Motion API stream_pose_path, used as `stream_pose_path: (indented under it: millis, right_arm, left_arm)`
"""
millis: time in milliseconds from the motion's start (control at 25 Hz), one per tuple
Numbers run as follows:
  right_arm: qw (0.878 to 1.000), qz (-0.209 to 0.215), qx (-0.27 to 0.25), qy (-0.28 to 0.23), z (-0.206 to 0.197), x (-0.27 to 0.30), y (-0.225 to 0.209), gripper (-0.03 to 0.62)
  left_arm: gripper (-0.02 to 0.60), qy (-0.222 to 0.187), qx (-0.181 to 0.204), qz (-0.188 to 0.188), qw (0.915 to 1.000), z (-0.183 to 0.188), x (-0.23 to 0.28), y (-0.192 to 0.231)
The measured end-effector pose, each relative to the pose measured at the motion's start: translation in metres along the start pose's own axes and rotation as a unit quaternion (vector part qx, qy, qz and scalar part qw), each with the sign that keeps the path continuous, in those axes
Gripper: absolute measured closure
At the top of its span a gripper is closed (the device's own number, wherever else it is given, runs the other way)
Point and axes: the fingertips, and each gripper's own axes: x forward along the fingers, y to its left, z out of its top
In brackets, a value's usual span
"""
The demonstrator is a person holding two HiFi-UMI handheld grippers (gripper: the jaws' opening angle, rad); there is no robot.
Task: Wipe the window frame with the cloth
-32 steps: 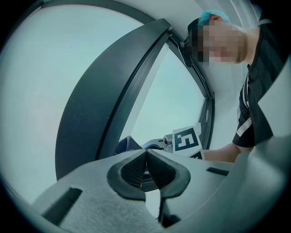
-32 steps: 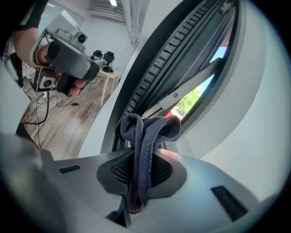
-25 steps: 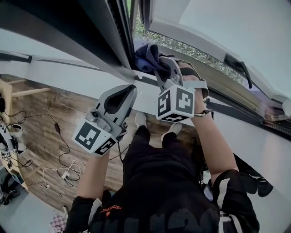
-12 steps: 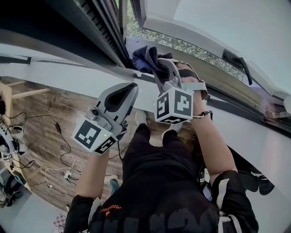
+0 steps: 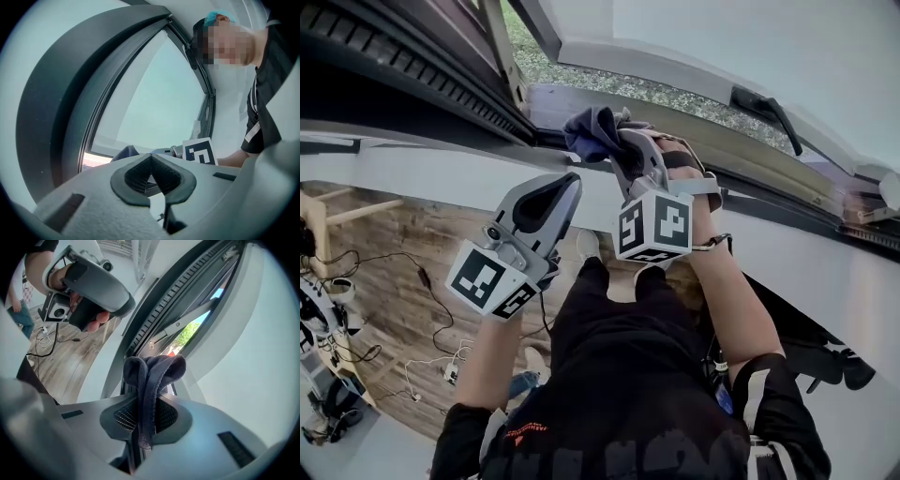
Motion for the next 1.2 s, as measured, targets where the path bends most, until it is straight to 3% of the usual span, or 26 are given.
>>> stream_pose_path:
  millis: [1200]
  right_arm:
    - [0.989,-0.093,0.105,0.055,-0.167,-0.112,-0.032,0.549]
  left_arm:
    - [0.56,0.061,0.047,-0.112,0.9907,-0.016,0.114,-0.127]
